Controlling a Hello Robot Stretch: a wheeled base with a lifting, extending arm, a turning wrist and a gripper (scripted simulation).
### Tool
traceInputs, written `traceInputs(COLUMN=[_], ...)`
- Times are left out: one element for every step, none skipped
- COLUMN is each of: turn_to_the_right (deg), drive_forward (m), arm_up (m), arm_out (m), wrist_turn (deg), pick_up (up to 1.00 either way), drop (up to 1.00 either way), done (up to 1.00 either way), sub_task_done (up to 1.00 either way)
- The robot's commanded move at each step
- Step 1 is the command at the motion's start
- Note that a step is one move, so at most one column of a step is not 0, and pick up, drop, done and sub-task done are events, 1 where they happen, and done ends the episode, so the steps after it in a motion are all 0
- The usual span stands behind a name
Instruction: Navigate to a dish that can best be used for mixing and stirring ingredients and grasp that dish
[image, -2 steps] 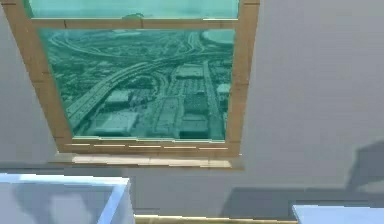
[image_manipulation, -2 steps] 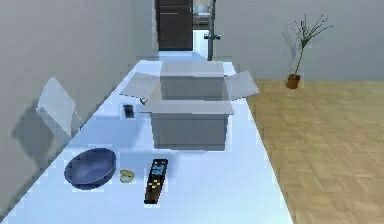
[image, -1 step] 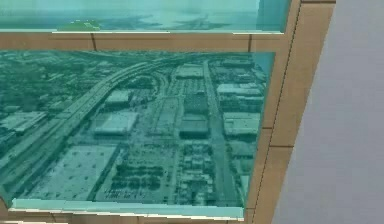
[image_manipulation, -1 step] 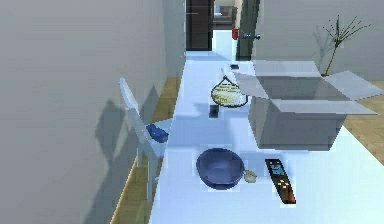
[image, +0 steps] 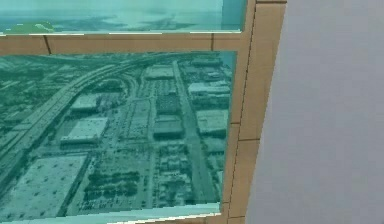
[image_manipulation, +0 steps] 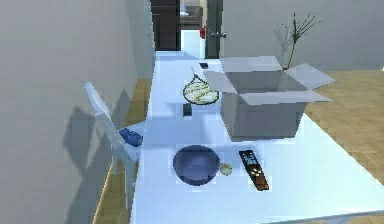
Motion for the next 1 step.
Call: traceInputs(turn_to_the_right=[0.0], drive_forward=[0.0], arm_up=[0.5], arm_out=[0.0], wrist_turn=[0.0], pick_up=[0.0], drop=[0.0], done=[0.0], sub_task_done=[0.0])
